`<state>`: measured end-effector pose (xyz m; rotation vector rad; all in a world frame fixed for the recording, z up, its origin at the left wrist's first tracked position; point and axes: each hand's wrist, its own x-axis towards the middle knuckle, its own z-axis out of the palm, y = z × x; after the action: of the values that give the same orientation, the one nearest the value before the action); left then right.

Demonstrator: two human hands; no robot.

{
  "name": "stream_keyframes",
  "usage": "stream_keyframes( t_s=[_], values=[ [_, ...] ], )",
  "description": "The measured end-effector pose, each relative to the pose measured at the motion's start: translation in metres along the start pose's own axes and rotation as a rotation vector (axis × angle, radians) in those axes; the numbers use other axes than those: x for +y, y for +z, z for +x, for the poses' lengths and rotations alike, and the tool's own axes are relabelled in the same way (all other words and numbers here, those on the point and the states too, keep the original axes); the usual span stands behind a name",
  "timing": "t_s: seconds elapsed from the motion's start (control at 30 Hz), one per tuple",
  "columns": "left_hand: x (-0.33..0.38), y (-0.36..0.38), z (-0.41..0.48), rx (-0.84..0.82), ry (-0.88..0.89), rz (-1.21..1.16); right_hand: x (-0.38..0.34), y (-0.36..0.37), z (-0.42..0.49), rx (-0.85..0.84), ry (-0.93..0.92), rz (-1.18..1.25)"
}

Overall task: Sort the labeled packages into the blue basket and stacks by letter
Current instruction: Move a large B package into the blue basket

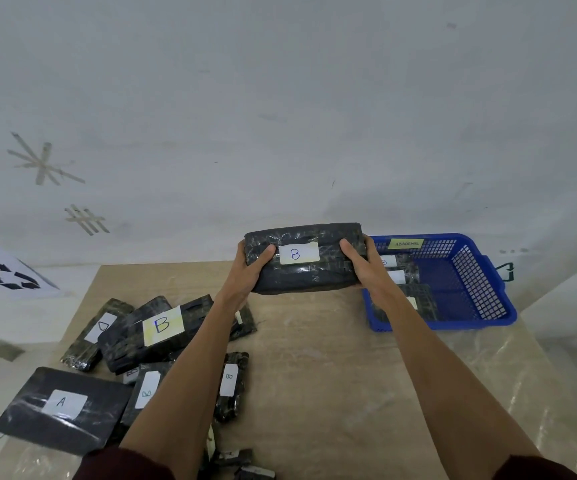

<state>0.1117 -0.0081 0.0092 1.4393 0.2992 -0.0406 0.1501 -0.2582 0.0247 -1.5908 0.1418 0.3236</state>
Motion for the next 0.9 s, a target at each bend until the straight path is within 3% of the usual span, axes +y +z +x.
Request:
stream_keyframes(
  t_s=[0.37, 0.5, 0.7, 0.9],
  values=[
    [0.011, 0.0, -0.006, -0.083, -0.063, -0.065, -0.01, -0.003, 0.002, -0.034, 0.178, 0.059],
    [0.022, -0.002, -0.001, -0.122, -0.228, -0.072, -0.01, -0.006, 0.002, 0.014, 0.089, 0.082],
    [0.023, -0.004, 0.0, -0.078, -0.398, -0.102, -0.018, -0.008, -0.004, -0.109, 0.025, 0.041],
    [0.025, -0.007, -0.005, -0.095, -0.465, 0.037, -0.019, -0.015, -0.001, -0.168, 0.154, -0.012]
  ],
)
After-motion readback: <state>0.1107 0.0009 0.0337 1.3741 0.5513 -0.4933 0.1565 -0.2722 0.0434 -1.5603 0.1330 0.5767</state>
